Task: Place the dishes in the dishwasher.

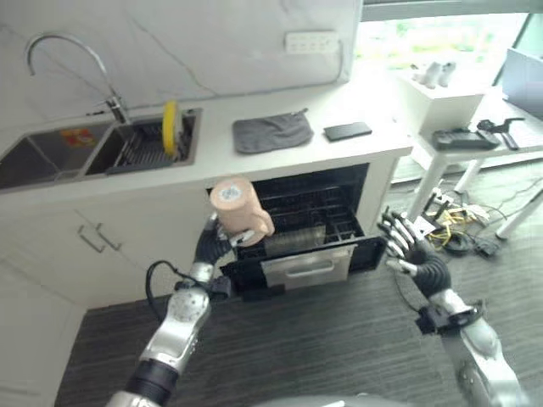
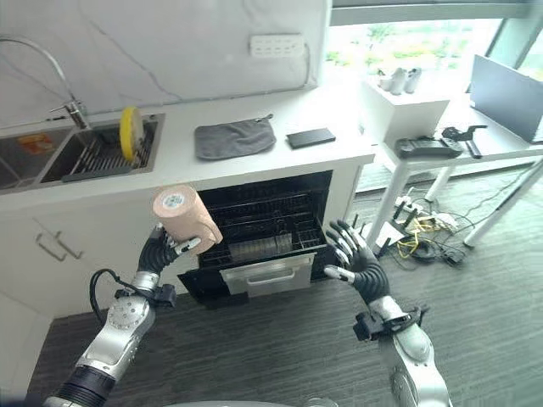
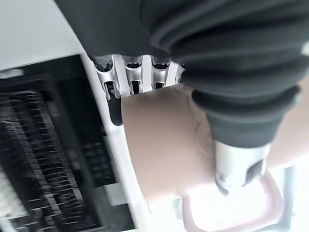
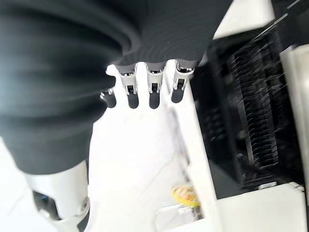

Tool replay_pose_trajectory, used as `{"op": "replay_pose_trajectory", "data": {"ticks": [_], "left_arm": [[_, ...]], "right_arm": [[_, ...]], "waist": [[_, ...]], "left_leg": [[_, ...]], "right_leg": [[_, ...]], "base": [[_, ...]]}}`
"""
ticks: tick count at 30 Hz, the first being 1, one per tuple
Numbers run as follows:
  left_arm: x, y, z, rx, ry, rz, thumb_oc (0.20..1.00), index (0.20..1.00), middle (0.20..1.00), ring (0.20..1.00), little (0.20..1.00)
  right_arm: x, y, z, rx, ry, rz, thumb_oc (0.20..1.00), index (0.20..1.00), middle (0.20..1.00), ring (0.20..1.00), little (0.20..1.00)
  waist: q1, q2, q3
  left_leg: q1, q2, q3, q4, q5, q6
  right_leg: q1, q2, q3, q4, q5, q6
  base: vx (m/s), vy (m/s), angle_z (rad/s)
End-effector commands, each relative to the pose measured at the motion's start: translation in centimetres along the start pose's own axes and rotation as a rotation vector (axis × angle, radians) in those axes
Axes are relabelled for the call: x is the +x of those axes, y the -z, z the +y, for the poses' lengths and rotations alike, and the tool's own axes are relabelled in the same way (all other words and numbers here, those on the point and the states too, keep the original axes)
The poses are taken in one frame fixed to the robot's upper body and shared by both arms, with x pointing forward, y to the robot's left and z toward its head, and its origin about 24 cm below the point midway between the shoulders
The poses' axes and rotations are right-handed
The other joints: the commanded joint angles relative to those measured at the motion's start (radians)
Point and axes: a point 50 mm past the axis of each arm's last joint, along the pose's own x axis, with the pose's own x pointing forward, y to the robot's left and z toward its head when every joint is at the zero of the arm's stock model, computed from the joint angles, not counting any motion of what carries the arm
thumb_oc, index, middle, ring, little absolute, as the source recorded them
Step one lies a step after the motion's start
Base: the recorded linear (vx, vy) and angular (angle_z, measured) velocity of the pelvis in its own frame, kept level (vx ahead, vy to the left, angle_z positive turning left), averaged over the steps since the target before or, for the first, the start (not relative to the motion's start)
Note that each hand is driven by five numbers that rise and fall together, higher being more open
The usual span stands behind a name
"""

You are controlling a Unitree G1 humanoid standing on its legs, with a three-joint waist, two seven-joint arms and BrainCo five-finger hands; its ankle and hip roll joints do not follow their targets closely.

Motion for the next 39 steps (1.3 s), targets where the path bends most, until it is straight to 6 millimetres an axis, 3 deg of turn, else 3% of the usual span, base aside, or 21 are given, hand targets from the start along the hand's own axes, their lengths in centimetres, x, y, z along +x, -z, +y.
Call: {"op": "replay_pose_trajectory", "data": {"ticks": [1, 2, 4, 5, 10, 16, 22, 29, 39], "left_arm": [[1.9, -3.1, 1.1, -0.024, -0.063, -0.143, 0.200, 0.200, 0.200, 0.200, 0.200], [1.9, -3.0, 1.0, -0.022, -0.063, -0.136, 0.200, 0.200, 0.200, 0.200, 0.200], [1.8, -3.0, 0.6, -0.051, -0.005, -0.131, 0.200, 0.200, 0.200, 0.200, 0.200], [1.7, -3.3, -0.4, -0.077, 0.124, -0.145, 0.200, 0.200, 0.200, 0.200, 0.200], [1.3, -3.7, -1.3, -0.065, 0.259, -0.132, 0.200, 0.200, 0.200, 0.200, 0.200], [1.0, -4.6, 0.3, 0.033, 0.226, -0.156, 0.200, 0.200, 0.200, 0.200, 0.200], [0.6, -6.2, -0.2, 0.137, 0.281, -0.231, 0.200, 0.200, 0.200, 0.200, 0.200], [0.7, -7.2, -0.5, 0.203, 0.326, -0.258, 0.200, 0.200, 0.200, 0.200, 0.200], [0.6, -7.7, 0.0, 0.304, 0.190, -0.323, 0.200, 0.200, 0.200, 0.200, 0.200]], "right_arm": [[1.1, -1.1, 0.3, 0.015, -0.052, -0.075, 1.000, 1.000, 1.000, 1.000, 1.000], [1.4, -1.5, 0.7, 0.008, -0.075, -0.094, 1.000, 1.000, 1.000, 1.000, 1.000], [2.0, -2.4, 1.4, 0.012, -0.124, -0.136, 1.000, 1.000, 1.000, 1.000, 1.000], [2.5, -2.9, 1.9, 0.017, -0.164, -0.160, 1.000, 1.000, 1.000, 1.000, 1.000], [3.3, -3.4, 2.4, 0.014, -0.216, -0.190, 1.000, 1.000, 1.000, 1.000, 1.000], [4.4, -4.6, 3.3, -0.036, -0.234, -0.234, 1.000, 1.000, 1.000, 1.000, 1.000], [6.1, -5.2, 5.1, -0.079, -0.245, -0.239, 1.000, 1.000, 1.000, 1.000, 1.000], [6.7, -5.0, 5.6, -0.060, -0.267, -0.211, 1.000, 1.000, 1.000, 1.000, 1.000], [7.2, -5.0, 6.1, -0.123, -0.256, -0.190, 1.000, 1.000, 1.000, 1.000, 1.000]], "waist": [[0.006, -0.012, -0.002], [0.008, -0.014, -0.001], [0.015, -0.008, -0.003], [0.024, -0.007, -0.004], [0.045, -0.003, -0.007], [0.095, 0.002, -0.013], [0.165, 0.001, -0.016], [0.184, 0.005, -0.018], [0.210, -0.001, -0.017]], "left_leg": [[-0.002, 0.021, -0.030, 0.154, -0.123, 0.016], [-0.013, 0.022, -0.016, 0.155, -0.105, 0.022], [-0.005, 0.019, -0.030, 0.152, -0.122, 0.016], [-0.006, 0.017, -0.031, 0.150, -0.120, 0.016], [-0.006, 0.017, -0.039, 0.144, -0.115, 0.011], [-0.022, 0.013, -0.055, 0.130, -0.085, 0.013], [-0.027, 0.002, -0.112, 0.110, -0.075, 0.012], [-0.026, -0.003, -0.132, 0.100, -0.070, 0.012], [-0.026, -0.007, -0.148, 0.099, -0.073, 0.011]], "right_leg": [[0.022, -0.040, -0.098, 0.018, 0.015, 0.015], [0.013, -0.040, -0.106, 0.015, 0.029, 0.005], [0.024, -0.041, -0.104, 0.013, 0.017, 0.016], [0.028, -0.041, -0.110, 0.008, 0.019, 0.016], [0.037, -0.044, -0.125, -0.002, 0.024, 0.018], [0.039, -0.048, -0.154, -0.019, 0.041, 0.010], [0.062, -0.048, -0.173, -0.032, 0.042, 0.008], [0.070, -0.048, -0.173, -0.035, 0.041, 0.010], [0.081, -0.047, -0.179, -0.041, 0.039, 0.008]], "base": [[-0.06, -0.012, -0.13], [-0.01, 0.010, -0.04], [0.00, 0.020, -0.07], [-0.03, 0.002, -0.06], [-0.01, 0.002, 0.00], [-0.03, 0.001, 0.10], [0.02, -0.015, 0.31], [0.02, 0.000, 0.03], [0.01, -0.007, 0.07]]}}
